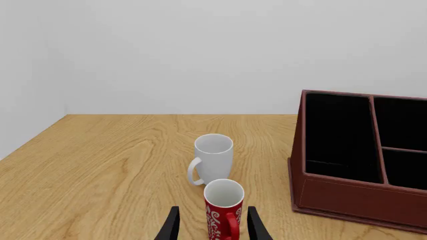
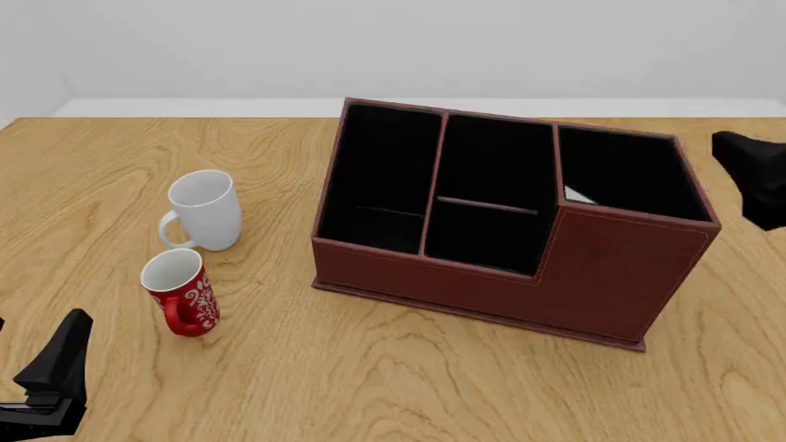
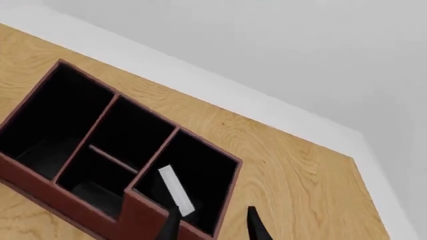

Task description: Pick up the book and place it in the right compartment of the caddy.

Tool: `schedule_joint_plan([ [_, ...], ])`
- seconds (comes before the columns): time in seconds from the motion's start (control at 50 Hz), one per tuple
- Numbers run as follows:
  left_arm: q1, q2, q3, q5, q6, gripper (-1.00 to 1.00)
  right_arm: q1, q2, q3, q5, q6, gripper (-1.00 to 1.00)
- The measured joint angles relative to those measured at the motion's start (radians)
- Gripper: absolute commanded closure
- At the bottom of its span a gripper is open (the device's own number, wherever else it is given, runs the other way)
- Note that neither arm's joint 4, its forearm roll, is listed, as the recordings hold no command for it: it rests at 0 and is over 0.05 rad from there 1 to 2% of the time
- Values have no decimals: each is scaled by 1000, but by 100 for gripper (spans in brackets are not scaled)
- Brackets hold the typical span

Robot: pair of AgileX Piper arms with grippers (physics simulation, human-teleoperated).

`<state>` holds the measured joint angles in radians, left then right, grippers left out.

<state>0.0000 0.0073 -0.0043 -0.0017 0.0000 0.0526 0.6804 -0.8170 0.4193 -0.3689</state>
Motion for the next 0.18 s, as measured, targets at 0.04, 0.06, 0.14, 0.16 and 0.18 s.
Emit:
schedule_joint_plan([
  [0.04, 0, 0, 0, 0, 0, -100, 7, -47, 22, -5, 5, -100],
  [0.06, 0, 0, 0, 0, 0, -100, 12, -71, 35, -8, 10, -100],
  [0.14, 0, 0, 0, 0, 0, -100, 30, -172, 90, -15, 35, -100],
  [0.16, 0, 0, 0, 0, 0, -100, 35, -196, 105, -18, 44, -100],
  [0.18, 0, 0, 0, 0, 0, -100, 39, -217, 119, -19, 51, -100],
])
